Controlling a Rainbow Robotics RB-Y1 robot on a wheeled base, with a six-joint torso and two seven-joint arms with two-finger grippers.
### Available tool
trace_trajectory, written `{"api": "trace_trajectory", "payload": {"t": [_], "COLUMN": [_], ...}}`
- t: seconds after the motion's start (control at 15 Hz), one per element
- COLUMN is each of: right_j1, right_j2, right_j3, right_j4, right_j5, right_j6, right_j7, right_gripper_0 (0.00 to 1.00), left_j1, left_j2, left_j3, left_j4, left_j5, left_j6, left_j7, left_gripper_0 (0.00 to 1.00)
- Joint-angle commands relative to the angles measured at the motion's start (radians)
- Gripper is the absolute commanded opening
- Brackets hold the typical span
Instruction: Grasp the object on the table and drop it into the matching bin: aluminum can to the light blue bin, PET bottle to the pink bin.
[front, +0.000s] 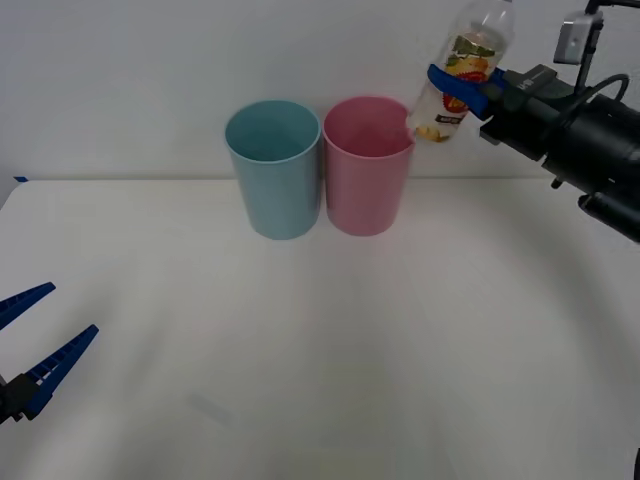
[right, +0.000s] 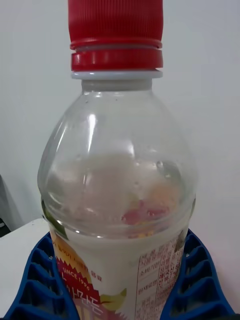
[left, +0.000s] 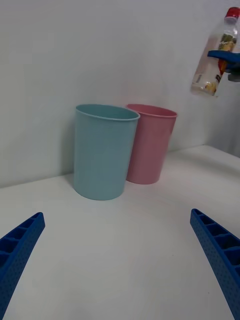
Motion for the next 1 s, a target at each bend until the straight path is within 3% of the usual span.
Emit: {"api": "trace_trajectory", "payload": {"t": [0.07,0.4,0.8,1.0], "right_j1": [-0.122,-0.266,-0.409,-0.412], "right_j2": [0.019,0.126,0.208,0.212], "right_j3": [0.068,0.075,0.075,0.075], "right_j4": [0.131,0.33,0.553,0.56], "right_j5": [0.008,0.112,0.144,0.144], "right_j6": [-0.002,-0.002,0.013,0.022], "right_j7": [0.013,0.047,0.119,0.134], "right_gripper_0": [0.0,0.0,0.0,0.1], "left_j1": [0.0,0.0,0.0,0.0], "left_j2": [0.0,0.0,0.0,0.0], "left_j3": [0.0,0.0,0.0,0.0], "left_j4": [0.0,0.0,0.0,0.0], "left_j5": [0.0,0.0,0.0,0.0], "left_j6": [0.0,0.0,0.0,0.0], "left_j7": [0.0,0.0,0.0,0.0], "left_gripper_0": [1.0,1.0,1.0,1.0]}}
